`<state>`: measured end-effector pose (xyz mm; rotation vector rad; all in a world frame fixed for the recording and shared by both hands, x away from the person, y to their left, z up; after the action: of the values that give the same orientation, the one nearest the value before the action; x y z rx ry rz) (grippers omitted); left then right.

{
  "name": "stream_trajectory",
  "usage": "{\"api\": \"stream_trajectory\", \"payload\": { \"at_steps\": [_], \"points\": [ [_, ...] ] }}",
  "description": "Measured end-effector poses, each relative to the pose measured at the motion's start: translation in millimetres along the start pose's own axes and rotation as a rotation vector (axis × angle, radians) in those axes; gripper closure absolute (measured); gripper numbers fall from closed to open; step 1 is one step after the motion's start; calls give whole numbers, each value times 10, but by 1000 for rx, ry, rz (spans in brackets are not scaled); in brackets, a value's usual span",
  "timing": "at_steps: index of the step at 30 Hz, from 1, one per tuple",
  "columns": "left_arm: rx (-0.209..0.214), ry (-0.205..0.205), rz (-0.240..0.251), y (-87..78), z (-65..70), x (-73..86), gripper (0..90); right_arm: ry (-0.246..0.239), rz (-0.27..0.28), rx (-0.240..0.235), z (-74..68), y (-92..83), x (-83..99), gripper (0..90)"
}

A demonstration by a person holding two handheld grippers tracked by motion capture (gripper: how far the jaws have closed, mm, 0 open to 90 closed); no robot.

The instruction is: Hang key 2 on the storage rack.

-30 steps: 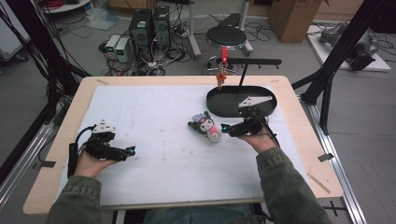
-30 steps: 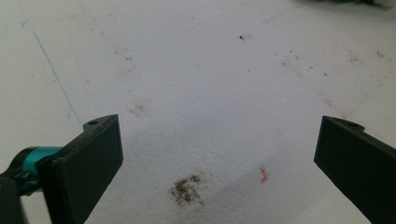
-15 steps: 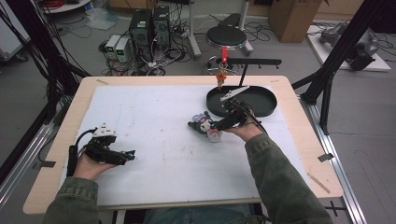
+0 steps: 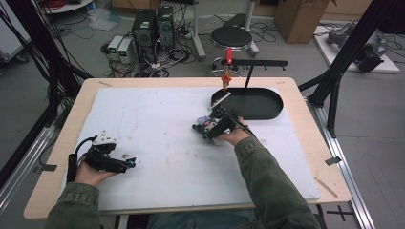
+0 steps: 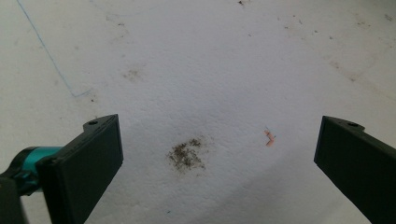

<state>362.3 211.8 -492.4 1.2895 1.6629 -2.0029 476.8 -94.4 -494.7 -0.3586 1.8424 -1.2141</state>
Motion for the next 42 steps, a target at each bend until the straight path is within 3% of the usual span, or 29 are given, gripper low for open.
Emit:
{"api": "stream_trajectory", "payload": {
  "at_steps": [2,4,9,16,28,37,42],
  "points": [
    [-1,-1,-7,7,-5,16,17,11,-41,18,1,36,45,97],
    [-3,0,-12,19,-4,31,17,23,-72,12,-4,25,82,278],
    [4,5,-20,32,6,54,17,62,-74,-35,-18,-17,95,428],
    [21,7,-34,68,18,68,17,67,-24,-63,-65,-220,55,445],
    [50,3,-23,31,70,49,17,112,23,-14,44,-594,87,446],
    [50,-9,-23,28,55,48,17,170,95,22,228,-878,130,445],
    [58,-9,-32,34,70,56,17,221,146,9,341,-981,138,446]
  ]
}}
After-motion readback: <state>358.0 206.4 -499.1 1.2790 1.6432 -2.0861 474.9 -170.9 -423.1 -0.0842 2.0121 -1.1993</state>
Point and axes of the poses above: each handheld gripper's, and its own axes: y roughly forward along the jaws, x roughly out of its underside, z roughly to its right, the point moved 10 cm from there along y, roughly forward along the jaws, and after that the axes turned 8 degrees about -x, right-handed, at the moved point
